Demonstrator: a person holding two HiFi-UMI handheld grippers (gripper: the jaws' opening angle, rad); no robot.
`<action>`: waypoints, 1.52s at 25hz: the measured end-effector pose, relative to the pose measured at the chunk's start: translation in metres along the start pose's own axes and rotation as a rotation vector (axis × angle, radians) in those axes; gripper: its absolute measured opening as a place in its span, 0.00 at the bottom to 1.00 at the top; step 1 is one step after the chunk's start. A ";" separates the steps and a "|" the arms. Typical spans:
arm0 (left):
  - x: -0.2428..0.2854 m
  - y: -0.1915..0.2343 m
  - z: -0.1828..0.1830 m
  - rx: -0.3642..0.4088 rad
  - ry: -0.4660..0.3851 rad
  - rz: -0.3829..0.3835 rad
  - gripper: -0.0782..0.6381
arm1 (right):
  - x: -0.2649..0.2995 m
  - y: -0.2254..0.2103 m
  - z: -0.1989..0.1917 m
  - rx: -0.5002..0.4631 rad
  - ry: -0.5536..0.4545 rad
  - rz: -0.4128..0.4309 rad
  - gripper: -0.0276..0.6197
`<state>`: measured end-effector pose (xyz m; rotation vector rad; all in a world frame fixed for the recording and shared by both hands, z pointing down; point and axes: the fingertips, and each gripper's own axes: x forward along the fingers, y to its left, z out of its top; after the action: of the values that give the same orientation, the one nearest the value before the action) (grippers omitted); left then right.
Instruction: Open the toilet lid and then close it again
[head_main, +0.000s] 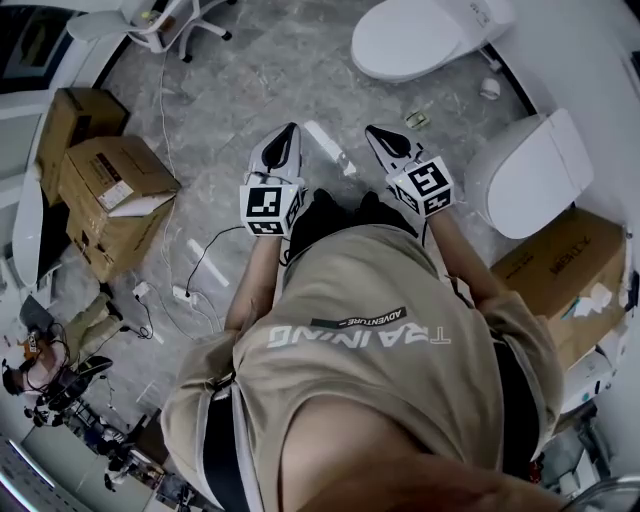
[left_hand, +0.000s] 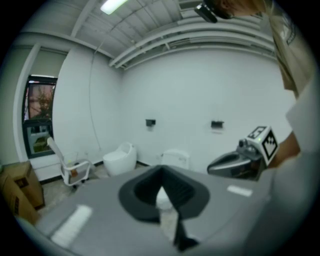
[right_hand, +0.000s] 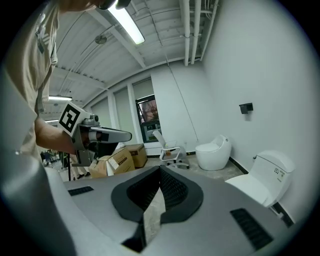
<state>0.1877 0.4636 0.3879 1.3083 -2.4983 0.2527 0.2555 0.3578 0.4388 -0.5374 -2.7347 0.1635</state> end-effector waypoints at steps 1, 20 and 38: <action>0.005 0.003 -0.001 0.005 0.007 -0.005 0.12 | 0.005 -0.002 -0.001 -0.004 0.008 0.001 0.06; 0.108 0.150 0.064 0.046 -0.111 -0.174 0.12 | 0.099 -0.104 0.112 -0.037 -0.057 -0.341 0.06; 0.255 0.166 0.108 0.023 -0.075 -0.218 0.12 | 0.134 -0.236 0.130 0.072 -0.128 -0.378 0.06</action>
<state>-0.1056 0.3304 0.3737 1.6118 -2.3927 0.1850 0.0115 0.1864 0.4014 0.0148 -2.8798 0.2052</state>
